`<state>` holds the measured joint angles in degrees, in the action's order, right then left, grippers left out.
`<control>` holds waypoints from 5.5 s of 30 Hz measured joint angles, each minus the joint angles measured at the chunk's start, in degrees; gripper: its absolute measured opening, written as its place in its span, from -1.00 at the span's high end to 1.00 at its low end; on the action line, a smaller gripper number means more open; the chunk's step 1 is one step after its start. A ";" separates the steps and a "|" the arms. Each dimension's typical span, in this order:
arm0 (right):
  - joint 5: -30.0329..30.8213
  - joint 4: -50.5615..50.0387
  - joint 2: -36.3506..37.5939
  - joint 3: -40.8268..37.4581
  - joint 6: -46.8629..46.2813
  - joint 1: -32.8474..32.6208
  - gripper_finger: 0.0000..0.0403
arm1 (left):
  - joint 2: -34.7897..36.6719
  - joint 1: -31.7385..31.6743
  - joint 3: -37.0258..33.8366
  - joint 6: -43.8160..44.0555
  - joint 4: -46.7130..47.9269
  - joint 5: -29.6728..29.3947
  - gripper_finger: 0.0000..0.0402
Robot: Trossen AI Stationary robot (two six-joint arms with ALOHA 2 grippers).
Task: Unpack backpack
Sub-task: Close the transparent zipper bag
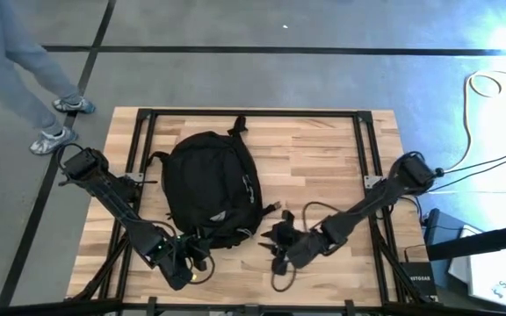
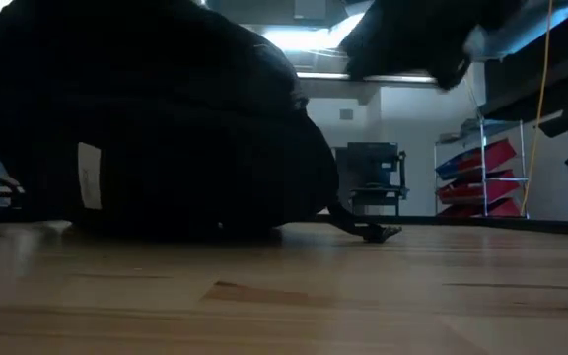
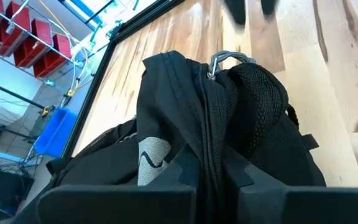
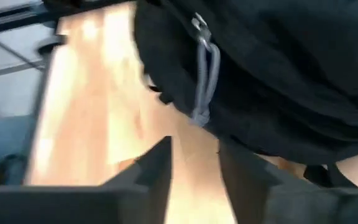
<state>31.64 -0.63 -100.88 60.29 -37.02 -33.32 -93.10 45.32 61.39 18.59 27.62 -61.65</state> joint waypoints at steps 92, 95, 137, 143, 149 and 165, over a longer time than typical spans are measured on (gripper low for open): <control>2.20 -6.22 0.35 -6.21 -0.89 17.77 1.00 | 6.86 8.96 -0.11 -9.73 -4.50 22.10 0.99; 1.25 -5.73 0.32 -6.21 1.08 20.87 1.00 | 6.86 8.98 -0.10 -10.02 -4.78 22.11 0.99; -6.94 -0.10 0.24 -6.51 11.35 34.66 1.00 | 6.99 -0.03 -2.80 -11.73 -18.31 19.24 0.01; -8.37 -0.53 0.33 -6.43 10.30 34.14 1.00 | 6.97 -6.46 -2.84 -13.04 -25.12 28.71 -0.30; -7.26 -1.64 1.78 -6.40 11.03 34.06 1.00 | 8.74 -12.65 -2.97 -17.76 -27.38 35.51 -0.36; -1.72 2.13 10.16 -6.43 15.79 21.99 1.00 | 46.75 -16.96 -17.22 -3.40 0.06 26.06 -0.36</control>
<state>29.92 1.50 -90.72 53.87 -21.23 -11.34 -46.35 28.36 44.17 15.19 27.68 -35.58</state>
